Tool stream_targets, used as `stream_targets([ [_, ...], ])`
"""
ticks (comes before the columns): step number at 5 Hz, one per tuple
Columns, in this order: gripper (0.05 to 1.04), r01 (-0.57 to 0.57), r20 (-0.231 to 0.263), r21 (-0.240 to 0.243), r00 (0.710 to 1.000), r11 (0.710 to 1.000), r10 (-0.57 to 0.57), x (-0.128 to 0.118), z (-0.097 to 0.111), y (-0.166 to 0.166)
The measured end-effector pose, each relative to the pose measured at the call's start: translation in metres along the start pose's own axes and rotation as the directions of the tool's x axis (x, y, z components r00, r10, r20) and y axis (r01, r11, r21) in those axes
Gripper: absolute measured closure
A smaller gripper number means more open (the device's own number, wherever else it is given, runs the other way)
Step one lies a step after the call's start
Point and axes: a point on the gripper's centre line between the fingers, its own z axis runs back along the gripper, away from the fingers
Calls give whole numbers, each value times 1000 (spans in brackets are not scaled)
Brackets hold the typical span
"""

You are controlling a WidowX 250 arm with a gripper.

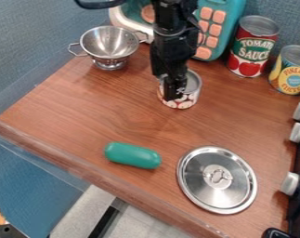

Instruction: Move the can to the upper middle of the table

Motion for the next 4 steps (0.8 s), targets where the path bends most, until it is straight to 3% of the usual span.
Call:
stream_targets([
  [3,83,53,3,-22,999,998,-53,31,2,-16],
  [4,83,39,26,-3,999,999,-39,29,21,-11],
])
